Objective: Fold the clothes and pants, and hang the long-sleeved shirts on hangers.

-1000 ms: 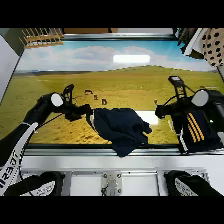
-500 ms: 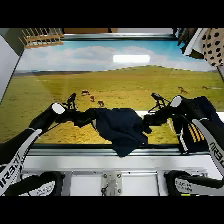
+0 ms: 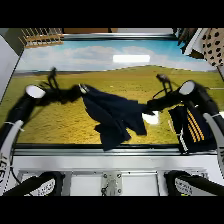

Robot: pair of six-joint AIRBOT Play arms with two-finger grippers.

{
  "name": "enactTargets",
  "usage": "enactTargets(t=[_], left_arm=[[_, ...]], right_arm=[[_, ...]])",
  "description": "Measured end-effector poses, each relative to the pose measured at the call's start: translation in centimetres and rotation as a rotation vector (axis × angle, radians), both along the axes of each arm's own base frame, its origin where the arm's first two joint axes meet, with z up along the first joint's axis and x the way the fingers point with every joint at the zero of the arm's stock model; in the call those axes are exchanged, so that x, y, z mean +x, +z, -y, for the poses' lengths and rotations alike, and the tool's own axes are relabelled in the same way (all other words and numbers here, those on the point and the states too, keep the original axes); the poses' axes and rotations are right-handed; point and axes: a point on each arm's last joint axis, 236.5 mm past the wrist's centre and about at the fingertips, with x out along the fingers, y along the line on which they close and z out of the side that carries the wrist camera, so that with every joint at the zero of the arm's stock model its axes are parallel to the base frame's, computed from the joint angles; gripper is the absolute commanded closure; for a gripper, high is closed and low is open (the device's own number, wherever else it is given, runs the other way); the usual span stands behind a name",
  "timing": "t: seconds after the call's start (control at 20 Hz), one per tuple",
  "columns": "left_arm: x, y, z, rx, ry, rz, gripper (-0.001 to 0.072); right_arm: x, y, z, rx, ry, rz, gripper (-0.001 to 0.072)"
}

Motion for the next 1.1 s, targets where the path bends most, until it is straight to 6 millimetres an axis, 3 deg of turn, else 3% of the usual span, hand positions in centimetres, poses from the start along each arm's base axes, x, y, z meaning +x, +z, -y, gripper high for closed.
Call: enactTargets(t=[0.1,0.2,0.3,0.4,0.6,0.85,1.0,1.1], left_arm=[[0.7,8.5,-1.3,0.032,-0.026,0.19,0.07],[-0.5,14.9,-1.6,0.068,-0.068,0.327,0.07],[-2.0,18.3,-1.6,0.117,-0.104,0.404,0.0699],[-2.8,19.3,-1.6,0.184,-0.133,0.433,0.07],[-1.6,16.2,-0.5,0.257,-0.194,0.37,0.07],[-0.2,7.2,1.4,0.261,-0.301,0.125,0.0701],[-2.9,1.9,1.8,0.283,-0.366,-0.049,0.0699],[-6.9,-1.0,2.6,0.306,-0.434,-0.15,0.0679]], right_arm=[[0.1,7.0,-0.1,0.005,0.0,0.149,0.0696],[-1.2,12.5,-0.4,0.021,-0.008,0.262,0.0696],[-3.1,16.6,-0.6,0.043,-0.026,0.344,0.0696],[-4.5,18.9,-0.8,0.064,-0.042,0.389,0.0696],[-4.7,19.2,-0.1,0.055,-0.093,0.396,0.0695],[-1.0,15.6,3.4,-0.089,-0.193,0.358,0.0696],[-0.5,13.7,4.4,-0.145,-0.204,0.309,0.0696],[-1.3,12.6,4.8,-0.167,-0.2,0.26,0.0696]])
